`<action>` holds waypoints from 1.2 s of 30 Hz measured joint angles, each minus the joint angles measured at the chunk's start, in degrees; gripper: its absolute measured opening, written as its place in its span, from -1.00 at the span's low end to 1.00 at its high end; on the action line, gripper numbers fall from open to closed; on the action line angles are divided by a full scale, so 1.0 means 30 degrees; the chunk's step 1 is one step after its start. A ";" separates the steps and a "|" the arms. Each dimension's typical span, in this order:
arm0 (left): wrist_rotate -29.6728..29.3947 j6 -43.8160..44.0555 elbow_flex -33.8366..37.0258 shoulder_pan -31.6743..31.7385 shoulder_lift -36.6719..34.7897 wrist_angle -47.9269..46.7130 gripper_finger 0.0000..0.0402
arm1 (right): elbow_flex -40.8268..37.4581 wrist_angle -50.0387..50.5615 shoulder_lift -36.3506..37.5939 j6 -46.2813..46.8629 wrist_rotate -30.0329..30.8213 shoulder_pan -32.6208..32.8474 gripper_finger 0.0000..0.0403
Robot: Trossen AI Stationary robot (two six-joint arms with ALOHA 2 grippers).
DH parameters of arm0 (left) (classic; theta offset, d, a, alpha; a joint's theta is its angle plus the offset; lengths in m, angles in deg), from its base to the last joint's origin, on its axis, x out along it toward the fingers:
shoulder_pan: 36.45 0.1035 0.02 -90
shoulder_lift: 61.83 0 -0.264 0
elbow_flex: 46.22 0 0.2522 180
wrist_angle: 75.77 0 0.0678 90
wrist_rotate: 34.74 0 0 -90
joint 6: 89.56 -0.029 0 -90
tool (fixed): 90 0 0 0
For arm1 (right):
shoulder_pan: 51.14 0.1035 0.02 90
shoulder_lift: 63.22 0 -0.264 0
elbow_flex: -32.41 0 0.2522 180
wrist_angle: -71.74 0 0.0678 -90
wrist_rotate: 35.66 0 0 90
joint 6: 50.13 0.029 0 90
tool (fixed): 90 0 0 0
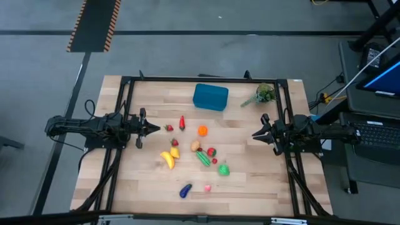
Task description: Pick and placing Produce into tupperware
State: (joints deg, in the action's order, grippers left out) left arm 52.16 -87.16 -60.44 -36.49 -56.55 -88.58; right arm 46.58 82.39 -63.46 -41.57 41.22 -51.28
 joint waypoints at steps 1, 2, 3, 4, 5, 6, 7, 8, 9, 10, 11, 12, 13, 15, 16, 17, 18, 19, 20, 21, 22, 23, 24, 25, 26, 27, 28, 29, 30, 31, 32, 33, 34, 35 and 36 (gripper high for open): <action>-0.0005 0.0000 -0.0002 0.0000 0.0000 -0.0005 -0.97 | 0.0000 -0.0003 0.0003 0.0000 -0.0004 0.0007 -0.70; 0.0000 0.0005 -0.0002 -0.0005 0.0005 -0.0001 -0.98 | -0.0006 0.0002 0.0002 0.0000 0.0000 0.0000 -0.70; -0.0006 -0.0002 -0.0002 0.0001 0.0000 0.0000 -0.99 | 0.0000 0.0000 0.0002 0.0000 -0.0002 0.0001 -0.70; -0.0001 0.0005 -0.0001 0.0002 0.0004 -0.0005 -0.99 | -0.0004 -0.0004 -0.0001 0.0000 -0.0007 0.0003 -0.70; -0.0004 0.0005 -0.0002 -0.0002 0.0002 -0.0005 -0.99 | 0.0000 0.0000 0.0003 0.0000 -0.0004 0.0003 -0.70; -0.0001 0.0005 -0.0002 0.0001 0.0005 0.0001 -1.00 | -0.0003 0.0001 0.0003 0.0000 -0.0004 0.0000 -0.70; -0.0007 0.0004 0.0005 -0.0005 0.0004 0.0000 -1.00 | 0.0000 0.0002 -0.0002 0.0000 -0.0006 0.0007 -0.70; -0.0005 0.0005 0.0003 -0.0003 0.0003 -0.0001 -0.99 | 0.0000 0.0002 0.0001 0.0000 -0.0002 0.0003 -0.70; -0.0004 0.0002 0.0002 -0.0002 0.0005 -0.0002 -0.98 | 0.0000 0.0003 0.0003 0.0000 -0.0001 0.0001 -0.70; -0.0002 0.0003 -0.0002 0.0000 0.0003 -0.0003 -0.97 | 0.0000 0.0003 0.0000 0.0000 -0.0003 0.0003 -0.70; 0.0000 -0.0001 -0.0001 0.0001 0.0004 -0.0004 -0.96 | 0.0000 0.0003 0.0003 0.0000 0.0000 0.0007 -0.70; 0.0000 0.0004 -0.0002 -0.0004 -0.0001 0.0002 -0.95 | -0.0007 0.0003 0.0003 0.0000 -0.0006 0.0006 -0.70; -0.0004 0.0005 -0.0002 -0.0002 0.0002 -0.0002 -0.93 | 0.0000 -0.0002 0.0003 0.0000 0.0000 0.0007 -0.70; 0.0000 0.0005 -0.0002 -0.0005 -0.0002 -0.0005 -0.91 | -0.0004 0.0003 0.0000 0.0000 -0.0004 0.0004 -0.70; -0.0001 -0.0001 -0.0002 -0.0005 -0.0001 -0.0005 -0.90 | 0.0000 0.0001 0.0001 0.0000 -0.0007 0.0000 -0.70; -0.0004 0.0004 0.0001 -0.0002 0.0005 0.0001 -0.89 | 0.0000 -0.0003 0.0002 0.0000 -0.0001 0.0007 -0.70; -0.0006 0.0005 0.0005 -0.0005 0.0005 0.0001 -0.88 | -0.0001 0.0000 0.0001 0.0000 -0.0002 0.0002 -0.70; 0.0000 0.0005 0.0005 -0.0005 -0.0002 0.0002 -0.86 | 0.0000 0.0002 0.0003 0.0000 0.0000 0.0007 -0.70; 0.0000 0.0005 0.0000 -0.0003 0.0000 -0.0005 -0.85 | 0.0000 0.0003 0.0003 0.0000 0.0000 0.0007 -0.70; -0.0006 0.0002 0.0000 0.0001 -0.0001 0.0000 -0.84 | 0.0000 -0.0004 0.0003 0.0000 -0.0007 0.0007 -0.70; -0.0007 0.0005 -0.0002 -0.0005 -0.0002 -0.0002 -0.83 | 0.0000 -0.0004 -0.0003 0.0000 0.0000 0.0007 -0.70; -0.0004 -0.0002 -0.0002 0.0002 -0.0002 0.0002 -0.82 | -0.0002 -0.0002 0.0003 0.0000 0.0000 0.0001 -0.70; -0.0002 0.0003 -0.0002 0.0002 0.0000 -0.0005 -0.81 | -0.0002 -0.0001 0.0003 0.0000 -0.0002 0.0005 -0.70; -0.0006 0.0000 0.0003 0.0000 0.0003 -0.0005 -0.81 | 0.0000 -0.0004 0.0003 0.0000 -0.0004 0.0000 -0.70; -0.0003 0.0002 -0.0002 -0.0002 0.0001 -0.0003 -0.80 | -0.0002 -0.0002 0.0003 0.0000 -0.0005 0.0007 -0.70; -0.0006 0.0004 -0.0002 0.0002 -0.0001 0.0001 -0.79 | 0.0000 -0.0002 0.0003 0.0000 -0.0005 0.0007 -0.70; 0.0000 0.0005 -0.0002 0.0001 -0.0002 -0.0005 -0.78 | 0.0000 -0.0004 0.0003 0.0000 -0.0001 0.0000 -0.70; -0.0007 0.0005 -0.0002 -0.0005 0.0005 0.0002 -0.77 | 0.0000 0.0000 -0.0003 0.0000 0.0000 0.0003 -0.70; 0.0000 -0.0009 -0.0002 -0.0005 -0.0001 -0.0005 -0.76 | 0.0000 0.0003 0.0000 0.0000 0.0000 0.0000 -0.70; -0.0007 -0.0116 -0.0001 0.0008 0.0004 -0.0004 -0.75 | 0.0000 0.0003 -0.0004 0.0000 -0.0007 0.0000 -0.70; -0.0007 -0.0377 -0.0002 0.0005 0.0005 -0.0001 -0.74 | 0.0000 -0.0004 0.0003 0.0000 0.0000 0.0006 -0.70; -0.0007 -0.0578 -0.0002 0.0002 0.0002 -0.0001 -0.74 | 0.0000 0.0001 0.0001 0.0000 -0.0002 0.0005 -0.70; -0.0007 -0.0650 0.0001 0.0002 0.0001 -0.0001 -0.73 | -0.0004 -0.0004 -0.0004 0.0000 0.0000 0.0003 -0.70; -0.0007 -0.0650 0.0004 0.0002 -0.0001 0.0001 -0.72 | 0.0000 0.0000 0.0003 0.0000 -0.0003 0.0007 -0.70; -0.0007 -0.0661 0.0005 0.0002 0.0005 -0.0005 -0.71 | 0.0000 0.0000 0.0002 0.0000 -0.0003 0.0005 -0.70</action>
State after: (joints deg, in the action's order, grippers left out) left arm 52.14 -89.14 -60.43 -36.48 -56.53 -88.60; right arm 46.58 82.39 -63.46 -41.57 41.21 -51.27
